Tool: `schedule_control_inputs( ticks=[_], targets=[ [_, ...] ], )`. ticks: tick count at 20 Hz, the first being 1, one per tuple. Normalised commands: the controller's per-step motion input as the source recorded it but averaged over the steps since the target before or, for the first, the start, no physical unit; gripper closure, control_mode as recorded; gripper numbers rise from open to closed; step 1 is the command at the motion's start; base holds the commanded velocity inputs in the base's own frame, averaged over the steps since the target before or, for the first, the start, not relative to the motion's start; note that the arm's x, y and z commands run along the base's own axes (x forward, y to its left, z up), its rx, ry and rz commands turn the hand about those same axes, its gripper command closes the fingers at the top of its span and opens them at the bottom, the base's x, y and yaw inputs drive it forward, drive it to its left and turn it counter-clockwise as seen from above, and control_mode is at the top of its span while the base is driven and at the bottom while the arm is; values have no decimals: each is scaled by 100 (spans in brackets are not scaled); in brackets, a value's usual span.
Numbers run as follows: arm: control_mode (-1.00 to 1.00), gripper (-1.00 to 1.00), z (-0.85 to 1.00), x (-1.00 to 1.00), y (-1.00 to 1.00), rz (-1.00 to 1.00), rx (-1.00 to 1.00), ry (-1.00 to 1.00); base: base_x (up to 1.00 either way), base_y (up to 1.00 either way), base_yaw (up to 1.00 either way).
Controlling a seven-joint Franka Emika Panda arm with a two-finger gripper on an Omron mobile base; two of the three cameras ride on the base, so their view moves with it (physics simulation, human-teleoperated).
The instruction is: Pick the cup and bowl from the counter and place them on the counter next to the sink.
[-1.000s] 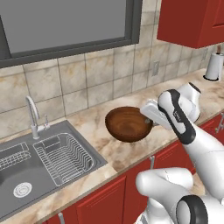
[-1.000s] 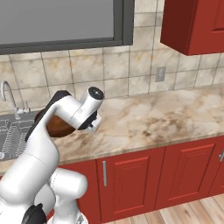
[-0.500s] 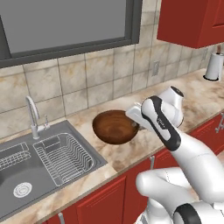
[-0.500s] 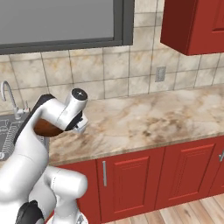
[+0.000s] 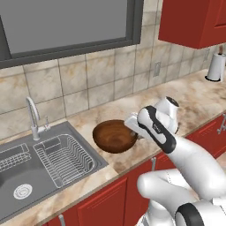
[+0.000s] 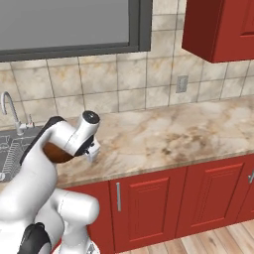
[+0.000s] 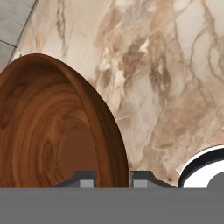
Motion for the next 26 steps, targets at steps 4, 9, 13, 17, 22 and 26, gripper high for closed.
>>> schedule_control_inputs(
  ticks=[4, 9, 13, 17, 22, 26],
  targets=[
    [-100, 100, -26, 35, 0, 0, 0, 3, 0, 0, 0],
    [-100, 100, -27, 36, 3, 0, 0, 7, 0, 0, 0],
    [-100, 100, -34, 26, 4, 0, 0, 7, 0, 0, 0],
    [-100, 100, -32, 19, 4, 0, 0, 6, 0, 0, 0],
    [-100, 100, -36, 16, 8, 0, 0, 4, 0, 0, 0],
    [-100, 100, -24, 9, 8, 0, 0, 1, 0, 0, 0]
  ],
)
